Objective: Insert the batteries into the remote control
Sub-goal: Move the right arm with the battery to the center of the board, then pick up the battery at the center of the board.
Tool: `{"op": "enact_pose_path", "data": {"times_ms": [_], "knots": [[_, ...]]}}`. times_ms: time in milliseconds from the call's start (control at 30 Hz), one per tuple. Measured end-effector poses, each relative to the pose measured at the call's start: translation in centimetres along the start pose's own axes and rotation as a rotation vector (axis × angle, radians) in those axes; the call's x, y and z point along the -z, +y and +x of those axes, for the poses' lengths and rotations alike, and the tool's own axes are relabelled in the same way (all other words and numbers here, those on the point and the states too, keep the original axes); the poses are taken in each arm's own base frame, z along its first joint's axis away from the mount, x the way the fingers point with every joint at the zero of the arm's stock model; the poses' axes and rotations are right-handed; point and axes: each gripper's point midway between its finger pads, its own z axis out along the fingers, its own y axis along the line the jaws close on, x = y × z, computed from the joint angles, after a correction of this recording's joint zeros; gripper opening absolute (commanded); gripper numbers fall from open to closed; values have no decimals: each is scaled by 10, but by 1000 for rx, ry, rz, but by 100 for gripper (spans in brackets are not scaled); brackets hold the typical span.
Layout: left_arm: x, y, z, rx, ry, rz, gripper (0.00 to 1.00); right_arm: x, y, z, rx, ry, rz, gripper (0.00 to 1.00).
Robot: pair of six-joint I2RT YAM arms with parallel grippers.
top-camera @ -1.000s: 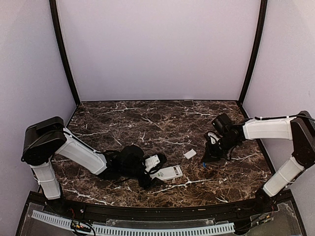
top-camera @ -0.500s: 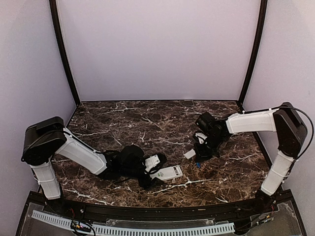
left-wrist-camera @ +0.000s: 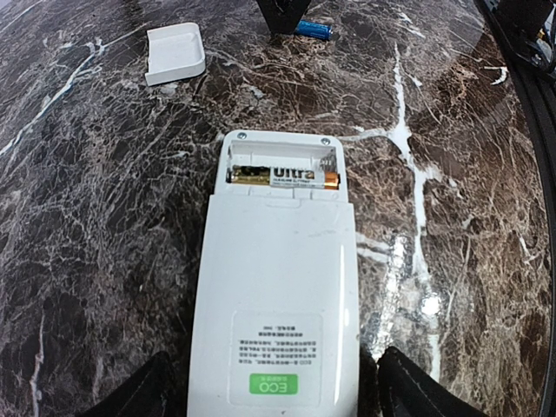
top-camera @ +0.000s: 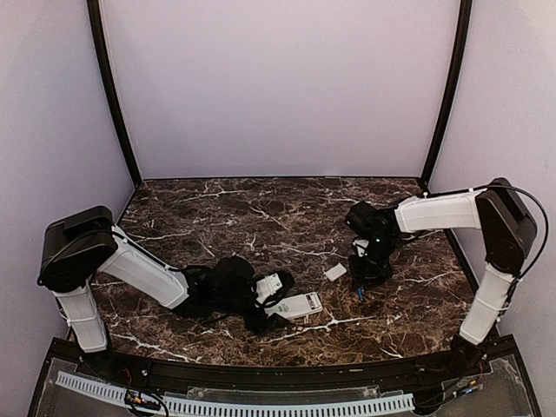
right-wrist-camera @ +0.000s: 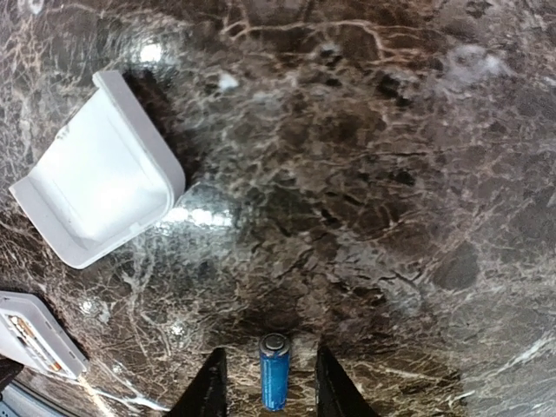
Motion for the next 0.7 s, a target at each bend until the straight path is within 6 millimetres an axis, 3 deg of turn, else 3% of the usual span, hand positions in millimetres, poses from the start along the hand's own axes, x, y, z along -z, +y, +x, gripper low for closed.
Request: {"op": "enact_pose_path", "data": {"times_ms": [100,200,367,433,500,567,633,700], "knots": [[0,0,0,0,0,0,80,10,4,-4,35,-7,-7,40],[0,0,0,-1,0,-1,80,39,19,-22,127,-86,-47,40],[1,1,0,-2,2,-4,80,118,49,-56,399,-380,-135,42],[3,1,1,-1,8,-9,80,157,62,-64,578,-567,-166,53],[6,2,4,0,17,-18,80,187,74,-61,758,-731,-196,71],[11,3,8,1,26,-27,80,207,83,-48,983,-881,-206,81],[15,4,11,2,37,-35,80,208,86,-31,1226,-971,-172,82],[18,5,14,2,47,-42,81,197,86,-18,1472,-991,-111,82]]}}
